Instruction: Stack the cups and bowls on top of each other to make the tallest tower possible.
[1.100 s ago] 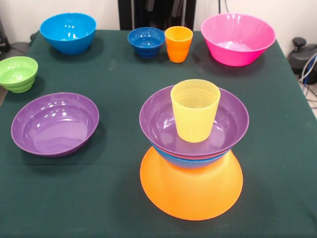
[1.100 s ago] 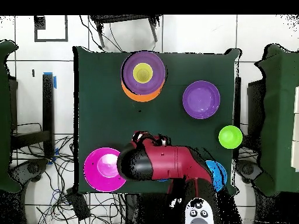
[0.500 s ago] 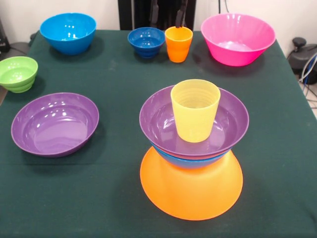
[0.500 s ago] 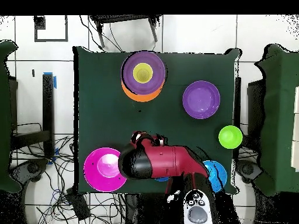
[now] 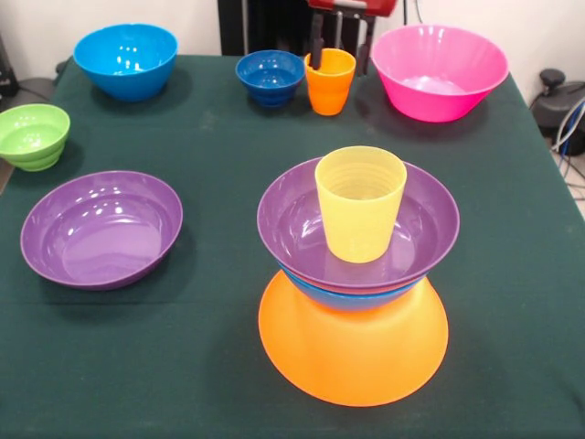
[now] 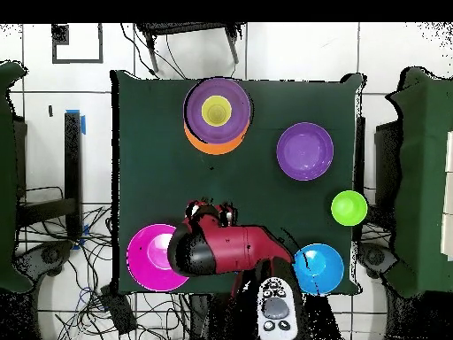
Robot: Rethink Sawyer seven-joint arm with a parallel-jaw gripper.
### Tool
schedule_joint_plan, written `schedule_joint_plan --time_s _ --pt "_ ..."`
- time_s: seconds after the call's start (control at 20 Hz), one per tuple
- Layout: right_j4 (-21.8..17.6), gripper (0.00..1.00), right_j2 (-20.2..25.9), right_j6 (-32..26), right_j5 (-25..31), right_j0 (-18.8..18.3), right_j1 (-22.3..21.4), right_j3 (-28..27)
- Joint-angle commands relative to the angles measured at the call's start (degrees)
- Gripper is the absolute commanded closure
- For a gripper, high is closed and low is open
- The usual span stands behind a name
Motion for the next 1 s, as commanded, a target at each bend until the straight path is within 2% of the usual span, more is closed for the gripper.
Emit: schedule_joint_plan --time_s 0.05,0.25,0.5,0.7,0.9,1.0 --pt "5.5 0.00 1.2 12.7 -1.8 1.7 5.9 5.3" --pt "8.0 0.00 -3.6 14.0 -2.7 5.1 8.5 4.3" --pt "7.4 0.00 -8.8 11.1 -1.1 6.4 10.4 1.2" --pt "7.4 0.00 -9.6 10.4 -1.8 4.3 11.5 1.3" --pt "9.8 0.00 -7.7 12.7 -1.3 2.0 12.1 5.8" --pt "11.2 0.00 -8.3 15.2 -3.4 3.2 12.5 7.9"
